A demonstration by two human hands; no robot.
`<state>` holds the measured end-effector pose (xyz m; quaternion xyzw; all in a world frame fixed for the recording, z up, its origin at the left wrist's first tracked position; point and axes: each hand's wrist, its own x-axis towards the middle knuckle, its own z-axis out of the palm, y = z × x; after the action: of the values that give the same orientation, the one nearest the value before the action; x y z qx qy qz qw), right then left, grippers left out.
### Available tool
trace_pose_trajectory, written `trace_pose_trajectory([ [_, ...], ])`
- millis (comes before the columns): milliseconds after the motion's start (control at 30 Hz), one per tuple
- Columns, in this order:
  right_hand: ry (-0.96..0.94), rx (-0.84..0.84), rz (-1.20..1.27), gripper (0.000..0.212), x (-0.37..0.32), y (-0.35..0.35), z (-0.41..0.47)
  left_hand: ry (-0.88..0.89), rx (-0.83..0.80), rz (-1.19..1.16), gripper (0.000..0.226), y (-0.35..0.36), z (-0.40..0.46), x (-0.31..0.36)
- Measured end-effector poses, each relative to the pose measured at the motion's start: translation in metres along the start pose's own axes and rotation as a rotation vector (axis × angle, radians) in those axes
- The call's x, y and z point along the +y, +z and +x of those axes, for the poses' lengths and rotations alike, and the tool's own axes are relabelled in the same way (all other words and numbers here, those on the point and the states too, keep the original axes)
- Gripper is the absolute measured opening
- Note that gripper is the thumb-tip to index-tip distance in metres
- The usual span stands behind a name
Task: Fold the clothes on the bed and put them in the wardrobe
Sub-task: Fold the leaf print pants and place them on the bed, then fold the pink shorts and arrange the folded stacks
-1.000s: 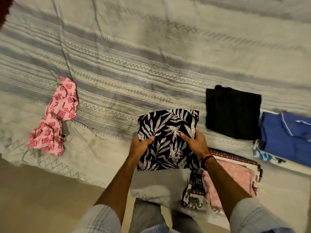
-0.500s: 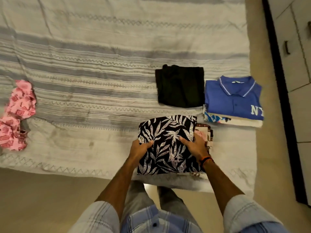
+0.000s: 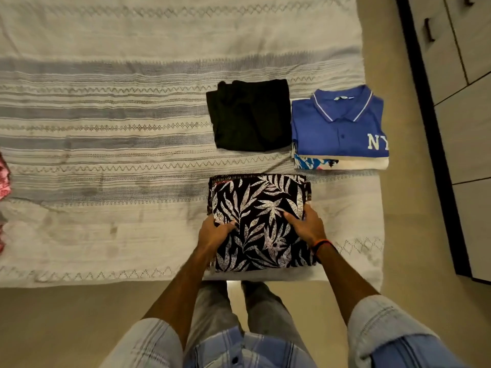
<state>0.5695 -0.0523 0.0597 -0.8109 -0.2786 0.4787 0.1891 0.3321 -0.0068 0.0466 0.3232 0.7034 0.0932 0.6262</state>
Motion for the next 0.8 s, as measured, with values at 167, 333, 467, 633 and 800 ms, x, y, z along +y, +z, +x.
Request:
trace_pose_trajectory([
  [167, 0.022, -0.036, -0.324, 0.083, 0.018, 0.016, 0.013, -0.070, -0.076, 0.172, 0.081, -0.001, 0.027, -0.024],
  [333, -0.001, -0.140, -0.306, 0.074, 0.015, 0.021, 0.010, -0.048, -0.056, 0.291, 0.080, 0.005, 0.008, -0.005],
  [467, -0.043, -0.166, -0.284, 0.068, 0.010, 0.021, 0.002, -0.007, -0.053, 0.337, 0.069, 0.006, -0.001, -0.001],
  [633, -0.127, -0.178, -0.255, 0.062, -0.005, 0.021, -0.016, 0.044, 0.004, 0.276, 0.062, -0.006, -0.026, -0.001],
  [800, -0.240, -0.195, -0.269, 0.055, -0.038, 0.037, -0.036, 0.082, 0.094, 0.090, 0.049, -0.044, -0.052, -0.003],
])
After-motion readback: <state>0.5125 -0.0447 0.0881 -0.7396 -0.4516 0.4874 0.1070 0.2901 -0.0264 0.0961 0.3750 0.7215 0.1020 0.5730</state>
